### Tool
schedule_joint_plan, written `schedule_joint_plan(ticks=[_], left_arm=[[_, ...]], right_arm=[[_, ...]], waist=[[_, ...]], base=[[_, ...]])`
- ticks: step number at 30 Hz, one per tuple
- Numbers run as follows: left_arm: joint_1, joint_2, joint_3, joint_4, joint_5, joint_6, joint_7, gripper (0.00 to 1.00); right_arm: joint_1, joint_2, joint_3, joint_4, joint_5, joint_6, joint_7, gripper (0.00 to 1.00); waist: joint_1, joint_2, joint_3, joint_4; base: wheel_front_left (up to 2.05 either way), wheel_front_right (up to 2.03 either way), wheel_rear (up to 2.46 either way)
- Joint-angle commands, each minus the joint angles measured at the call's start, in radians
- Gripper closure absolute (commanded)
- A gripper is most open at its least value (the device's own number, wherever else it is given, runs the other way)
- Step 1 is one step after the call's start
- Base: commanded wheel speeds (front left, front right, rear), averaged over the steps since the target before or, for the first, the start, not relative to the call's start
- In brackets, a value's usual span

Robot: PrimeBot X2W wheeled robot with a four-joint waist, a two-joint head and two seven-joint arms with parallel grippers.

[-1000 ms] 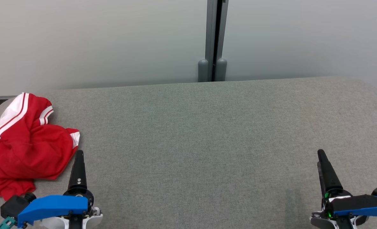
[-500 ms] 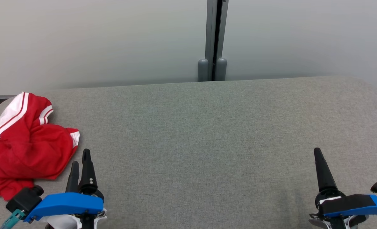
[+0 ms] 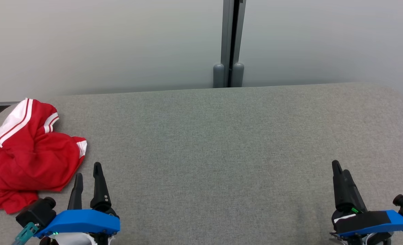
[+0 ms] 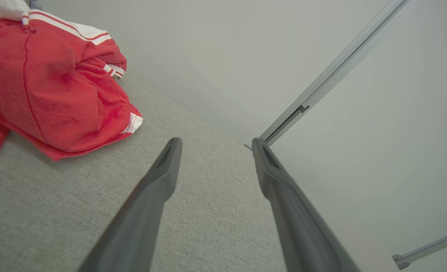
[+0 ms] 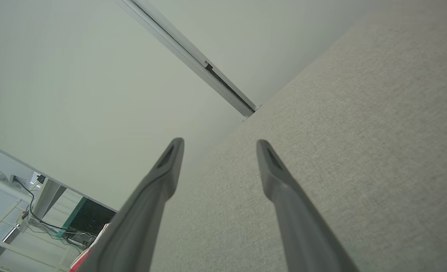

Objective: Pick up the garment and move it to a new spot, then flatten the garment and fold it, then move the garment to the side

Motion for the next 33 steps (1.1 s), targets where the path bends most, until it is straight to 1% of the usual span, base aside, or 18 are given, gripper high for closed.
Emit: schedule_joint_plan(ticks=[1, 16, 33], left_arm=[[-0.005, 0.009, -0.006, -0.008, 0.039, 0.008, -0.011, 0.00], [0.004, 0.016, -0.026, 0.002, 0.220, 0.033, -0.053, 0.00], [0.006, 0.027, -0.042, 0.007, 0.386, 0.057, -0.094, 0.00]], right_arm=[[0.005, -0.006, 0.003, -0.009, -0.036, 0.001, -0.011, 0.00], [0.009, -0.007, 0.015, 0.015, -0.229, 0.002, -0.053, 0.00], [0.013, -0.008, 0.028, 0.020, -0.406, 0.002, -0.094, 0.00]], waist=[[0.0000, 0.0000, 0.000, 0.001], [0.0000, 0.0000, -0.002, 0.003], [0.0000, 0.0000, -0.003, 0.009]], base=[[0.00, 0.00, 0.00], [0.00, 0.00, 0.00], [0.00, 0.00, 0.00]])
